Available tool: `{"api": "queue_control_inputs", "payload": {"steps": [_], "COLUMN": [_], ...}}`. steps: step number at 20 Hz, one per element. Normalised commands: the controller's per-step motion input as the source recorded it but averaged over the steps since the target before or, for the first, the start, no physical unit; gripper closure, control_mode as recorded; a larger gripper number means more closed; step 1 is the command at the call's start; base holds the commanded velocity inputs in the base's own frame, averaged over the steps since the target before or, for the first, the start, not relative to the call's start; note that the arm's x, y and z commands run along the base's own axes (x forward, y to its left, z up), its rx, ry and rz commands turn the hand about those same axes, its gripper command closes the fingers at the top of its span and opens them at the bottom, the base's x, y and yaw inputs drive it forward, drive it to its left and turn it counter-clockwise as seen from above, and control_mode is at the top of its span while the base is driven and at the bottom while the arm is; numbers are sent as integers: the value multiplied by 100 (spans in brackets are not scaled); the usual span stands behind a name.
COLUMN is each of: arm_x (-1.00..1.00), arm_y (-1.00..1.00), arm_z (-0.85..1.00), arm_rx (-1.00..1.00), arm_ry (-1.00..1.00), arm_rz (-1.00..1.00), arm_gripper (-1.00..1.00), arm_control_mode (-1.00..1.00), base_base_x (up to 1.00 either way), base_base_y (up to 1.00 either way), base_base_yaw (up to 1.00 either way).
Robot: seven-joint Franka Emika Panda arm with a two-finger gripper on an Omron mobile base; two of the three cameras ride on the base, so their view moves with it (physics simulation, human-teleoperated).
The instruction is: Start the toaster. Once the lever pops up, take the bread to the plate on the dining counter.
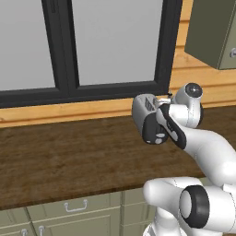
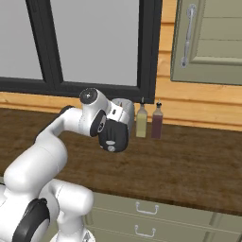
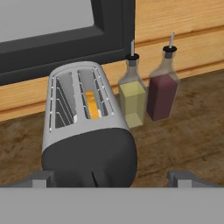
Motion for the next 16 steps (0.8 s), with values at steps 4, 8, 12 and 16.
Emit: {"api": "queue_control_inputs", "payload": {"steps": [4,8,12,16], "arm_x": [0,0,0,0], "arm_y": [0,0,0,0], "arm_z": [0,0,0,0], "arm_rx": [0,0,0,0], "arm_ry": [0,0,0,0], "arm_rz": [0,0,0,0], "arm_gripper": [-100,-100,-100,-100], "arm_control_mode": [-100,-100,-100,-100], "base_base_x": [0,0,0,0], "base_base_y": [0,0,0,0], "base_base_yaw": [0,0,0,0]}}
